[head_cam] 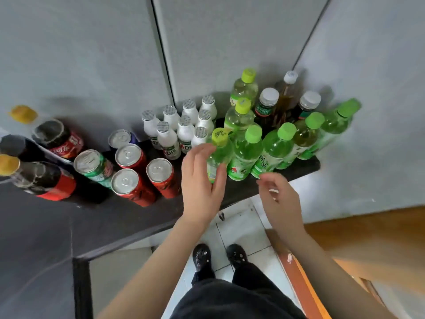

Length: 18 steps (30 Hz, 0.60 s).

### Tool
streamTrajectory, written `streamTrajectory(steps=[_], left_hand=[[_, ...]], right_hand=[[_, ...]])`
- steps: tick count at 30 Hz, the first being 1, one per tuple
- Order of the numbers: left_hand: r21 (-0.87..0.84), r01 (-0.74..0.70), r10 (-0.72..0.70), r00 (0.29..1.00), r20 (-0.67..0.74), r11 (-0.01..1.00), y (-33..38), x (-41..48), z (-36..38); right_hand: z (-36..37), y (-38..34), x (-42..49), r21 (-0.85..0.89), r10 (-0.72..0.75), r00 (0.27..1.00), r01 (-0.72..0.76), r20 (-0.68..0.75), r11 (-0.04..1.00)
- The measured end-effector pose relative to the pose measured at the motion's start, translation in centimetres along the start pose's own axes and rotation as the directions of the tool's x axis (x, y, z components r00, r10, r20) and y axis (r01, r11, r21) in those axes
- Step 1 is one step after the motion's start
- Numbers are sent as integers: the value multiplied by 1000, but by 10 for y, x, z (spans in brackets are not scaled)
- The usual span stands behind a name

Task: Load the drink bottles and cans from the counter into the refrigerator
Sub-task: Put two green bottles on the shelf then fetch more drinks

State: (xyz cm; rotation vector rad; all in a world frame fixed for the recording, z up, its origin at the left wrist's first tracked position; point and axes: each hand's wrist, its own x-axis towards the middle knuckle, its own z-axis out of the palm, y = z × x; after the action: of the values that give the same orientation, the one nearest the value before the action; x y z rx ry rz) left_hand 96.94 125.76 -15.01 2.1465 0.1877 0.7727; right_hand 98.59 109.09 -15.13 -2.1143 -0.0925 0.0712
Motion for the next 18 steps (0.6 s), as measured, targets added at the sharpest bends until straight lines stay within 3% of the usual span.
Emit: streamTrajectory(steps=[4, 7, 12, 18], left_hand=[[56, -47, 43, 997, 70, 997, 3, 28, 14], [114, -26, 10, 990, 142, 993, 4, 35, 20], [108, 26, -44, 985, 165, 994, -1, 34, 10], [272, 29, -46, 997, 56, 962, -5, 23, 1]], right_hand=[[-13, -37, 39, -53, -244, 967, 240, -79, 969], [-13, -48, 63, -152, -351, 936, 345, -17, 926], [-4, -42, 82, -401, -391, 905, 425, 169, 811], [-6, -26, 82, -357, -484, 848, 530, 216, 770]])
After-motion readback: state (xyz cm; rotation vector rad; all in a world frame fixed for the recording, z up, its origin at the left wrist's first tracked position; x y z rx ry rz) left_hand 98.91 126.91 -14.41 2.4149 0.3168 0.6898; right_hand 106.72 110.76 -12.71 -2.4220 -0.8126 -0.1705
